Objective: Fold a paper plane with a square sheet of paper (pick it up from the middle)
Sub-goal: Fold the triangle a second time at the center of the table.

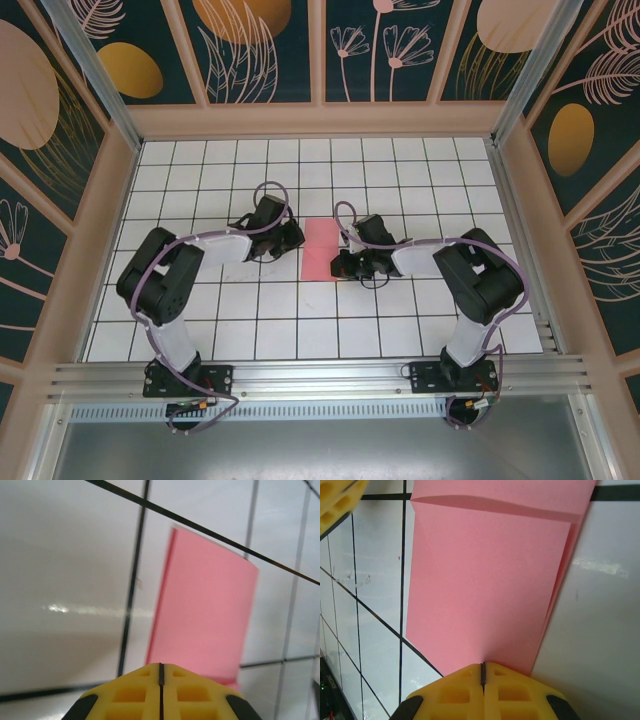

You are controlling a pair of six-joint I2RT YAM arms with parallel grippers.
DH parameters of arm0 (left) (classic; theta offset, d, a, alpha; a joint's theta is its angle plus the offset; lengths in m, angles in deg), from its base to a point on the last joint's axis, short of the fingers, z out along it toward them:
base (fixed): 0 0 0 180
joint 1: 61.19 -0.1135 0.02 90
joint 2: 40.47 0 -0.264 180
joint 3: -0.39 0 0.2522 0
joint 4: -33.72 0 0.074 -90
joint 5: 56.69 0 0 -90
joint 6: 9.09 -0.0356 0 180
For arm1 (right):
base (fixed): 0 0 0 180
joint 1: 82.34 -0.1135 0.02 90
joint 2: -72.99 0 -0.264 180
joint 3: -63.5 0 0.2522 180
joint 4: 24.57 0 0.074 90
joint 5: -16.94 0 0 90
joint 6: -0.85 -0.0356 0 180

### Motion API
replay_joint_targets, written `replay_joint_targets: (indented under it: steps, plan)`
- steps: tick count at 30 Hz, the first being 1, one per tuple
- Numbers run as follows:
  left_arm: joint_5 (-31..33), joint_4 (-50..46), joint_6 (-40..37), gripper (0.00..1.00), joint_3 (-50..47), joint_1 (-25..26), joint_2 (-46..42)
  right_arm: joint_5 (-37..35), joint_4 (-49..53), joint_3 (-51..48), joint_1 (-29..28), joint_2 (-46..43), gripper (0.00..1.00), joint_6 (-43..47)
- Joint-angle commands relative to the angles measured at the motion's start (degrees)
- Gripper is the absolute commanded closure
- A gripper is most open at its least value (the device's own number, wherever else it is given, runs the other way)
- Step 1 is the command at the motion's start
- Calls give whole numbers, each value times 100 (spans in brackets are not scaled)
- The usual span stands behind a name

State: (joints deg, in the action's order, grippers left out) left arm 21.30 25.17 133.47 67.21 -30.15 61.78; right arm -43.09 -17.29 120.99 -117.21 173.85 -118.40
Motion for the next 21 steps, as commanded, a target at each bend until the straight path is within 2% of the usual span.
replay_joint_targets:
  steps: [1,11,21]
  plan:
    - [-600,642,25,90,-239,97,-309,-225,908,-68,-46,109,99,-80]
    - [-992,1120,221,93,-403,419,195,-9,834,626,-44,-85,99,-89]
    - [-738,778,225,95,-358,437,520,-57,919,1024,-125,319,98,-81]
